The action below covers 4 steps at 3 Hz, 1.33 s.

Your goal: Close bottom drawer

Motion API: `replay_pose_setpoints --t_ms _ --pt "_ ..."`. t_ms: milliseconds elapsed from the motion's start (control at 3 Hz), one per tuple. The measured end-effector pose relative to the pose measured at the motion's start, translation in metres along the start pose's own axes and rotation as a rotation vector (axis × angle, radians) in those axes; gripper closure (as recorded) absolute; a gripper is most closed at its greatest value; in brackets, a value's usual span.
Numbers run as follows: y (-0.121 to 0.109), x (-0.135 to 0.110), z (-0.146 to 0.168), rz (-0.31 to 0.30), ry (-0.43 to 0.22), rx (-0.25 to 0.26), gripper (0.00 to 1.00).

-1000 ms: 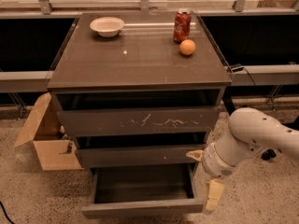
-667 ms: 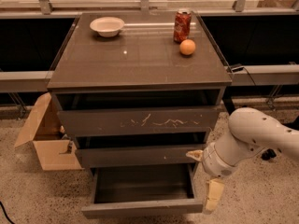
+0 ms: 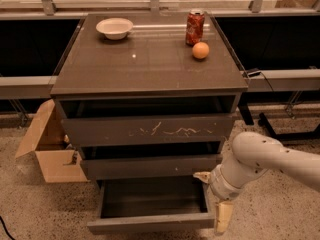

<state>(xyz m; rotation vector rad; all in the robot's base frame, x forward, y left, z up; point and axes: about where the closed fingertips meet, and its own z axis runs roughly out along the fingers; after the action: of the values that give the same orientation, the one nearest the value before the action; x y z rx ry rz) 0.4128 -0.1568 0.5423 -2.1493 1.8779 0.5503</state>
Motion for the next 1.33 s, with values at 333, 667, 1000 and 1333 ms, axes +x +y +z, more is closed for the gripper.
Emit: replay_pose_setpoints --t_ms 333,667,1000,1333 --pt "-0.005 0.015 0.035 -0.038 -0.014 -0.018 0.00" --pt "-0.011 0.030 0.074 -0.074 -0.025 -0.031 0.02" --pt "-0.014 0.041 0.097 -0.071 -0.036 -0.049 0.25" --pt "-0.017 0.052 0.122 -0.051 -0.065 -0.083 0.48"
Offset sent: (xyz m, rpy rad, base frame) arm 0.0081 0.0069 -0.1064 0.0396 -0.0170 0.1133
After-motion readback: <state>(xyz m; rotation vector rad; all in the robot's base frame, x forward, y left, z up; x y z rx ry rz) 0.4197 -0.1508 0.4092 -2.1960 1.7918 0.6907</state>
